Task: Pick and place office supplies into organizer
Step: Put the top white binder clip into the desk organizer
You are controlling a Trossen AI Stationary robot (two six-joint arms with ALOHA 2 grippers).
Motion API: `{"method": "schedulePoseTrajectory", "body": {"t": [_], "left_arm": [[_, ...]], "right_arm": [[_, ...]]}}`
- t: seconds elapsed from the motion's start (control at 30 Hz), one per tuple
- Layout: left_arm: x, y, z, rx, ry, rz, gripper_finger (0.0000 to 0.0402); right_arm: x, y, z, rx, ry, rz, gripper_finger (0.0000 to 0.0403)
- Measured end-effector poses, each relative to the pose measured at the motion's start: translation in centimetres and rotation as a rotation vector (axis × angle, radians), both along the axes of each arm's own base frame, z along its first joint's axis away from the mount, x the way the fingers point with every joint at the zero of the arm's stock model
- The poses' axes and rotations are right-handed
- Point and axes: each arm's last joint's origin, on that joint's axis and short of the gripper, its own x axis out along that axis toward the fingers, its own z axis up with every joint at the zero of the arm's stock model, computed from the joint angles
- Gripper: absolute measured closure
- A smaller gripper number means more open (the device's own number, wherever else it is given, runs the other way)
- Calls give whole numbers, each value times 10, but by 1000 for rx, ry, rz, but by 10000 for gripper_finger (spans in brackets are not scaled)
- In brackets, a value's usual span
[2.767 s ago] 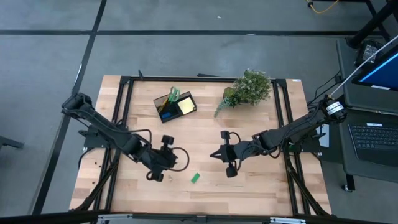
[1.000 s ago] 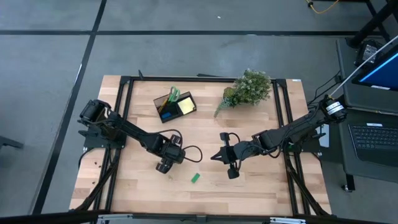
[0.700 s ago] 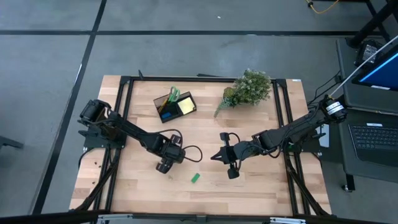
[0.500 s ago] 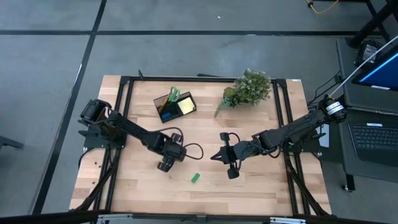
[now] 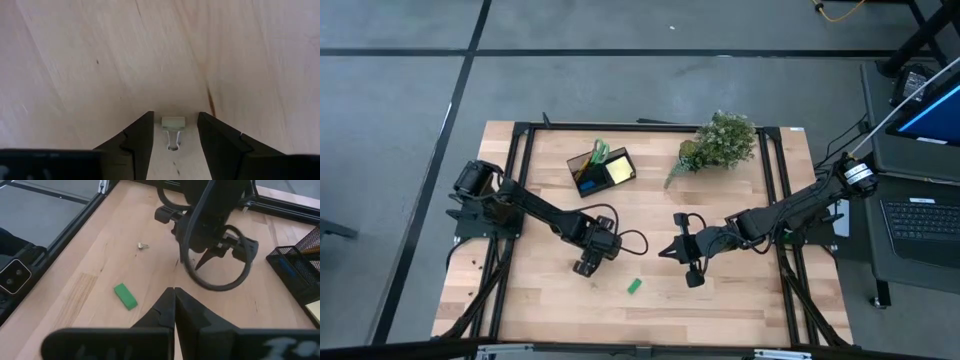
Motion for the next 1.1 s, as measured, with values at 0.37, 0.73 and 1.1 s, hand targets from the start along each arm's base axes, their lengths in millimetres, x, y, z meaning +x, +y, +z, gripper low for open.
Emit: {"method": "schedulePoseTrajectory", "body": {"t": [0.37,0.73,1.1], "left_arm": [[1,0,-9,6,40,-1,252],[-2,0,-10,-8,67,2,292],[-2,0,-10,-2,74,-3,308]], "right_arm": [[0,0,0,16,3,-10,393],[0,0,0,16,3,-10,393],[0,0,0,18,3,-11,393]]}}
